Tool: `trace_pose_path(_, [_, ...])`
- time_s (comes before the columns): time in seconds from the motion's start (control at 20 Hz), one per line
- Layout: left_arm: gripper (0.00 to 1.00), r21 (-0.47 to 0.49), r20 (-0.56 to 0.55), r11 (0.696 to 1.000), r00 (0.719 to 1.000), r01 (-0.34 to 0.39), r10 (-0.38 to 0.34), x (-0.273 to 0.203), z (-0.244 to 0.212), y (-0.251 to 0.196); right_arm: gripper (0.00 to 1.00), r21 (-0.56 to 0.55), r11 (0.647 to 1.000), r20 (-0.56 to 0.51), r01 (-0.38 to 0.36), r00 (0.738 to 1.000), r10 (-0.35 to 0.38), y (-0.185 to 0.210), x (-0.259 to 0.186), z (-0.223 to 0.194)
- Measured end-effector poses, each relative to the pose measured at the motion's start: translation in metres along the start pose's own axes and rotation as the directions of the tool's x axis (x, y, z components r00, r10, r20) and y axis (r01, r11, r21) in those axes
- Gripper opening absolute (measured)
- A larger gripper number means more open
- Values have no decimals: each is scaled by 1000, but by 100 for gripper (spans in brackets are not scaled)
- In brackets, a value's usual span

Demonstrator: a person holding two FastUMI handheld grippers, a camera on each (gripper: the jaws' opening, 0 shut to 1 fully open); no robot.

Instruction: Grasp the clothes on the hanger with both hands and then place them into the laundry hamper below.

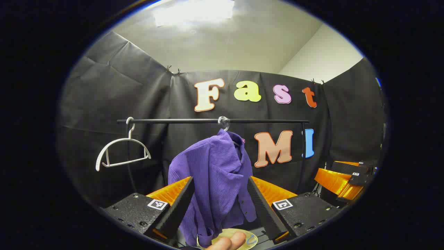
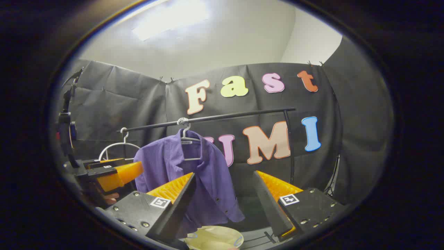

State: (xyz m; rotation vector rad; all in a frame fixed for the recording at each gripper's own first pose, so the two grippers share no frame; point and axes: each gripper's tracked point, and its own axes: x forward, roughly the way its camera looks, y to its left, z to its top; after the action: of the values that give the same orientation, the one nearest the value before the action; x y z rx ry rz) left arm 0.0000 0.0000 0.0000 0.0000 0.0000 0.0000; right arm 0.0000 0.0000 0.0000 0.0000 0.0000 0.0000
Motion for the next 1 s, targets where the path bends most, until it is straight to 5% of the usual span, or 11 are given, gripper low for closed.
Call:
trace_pose_path(0.3, [90, -5, 11, 1000, 1000, -11, 11, -9, -12, -6, 100, 33, 996, -33, -84, 996, 85, -1, -6, -13])
trace_pose_path(1.0, [89, 81, 36, 986, 990, -142, 140, 19, -76, -6, 98, -13, 995, -50, -100, 994, 100, -10, 43, -71])
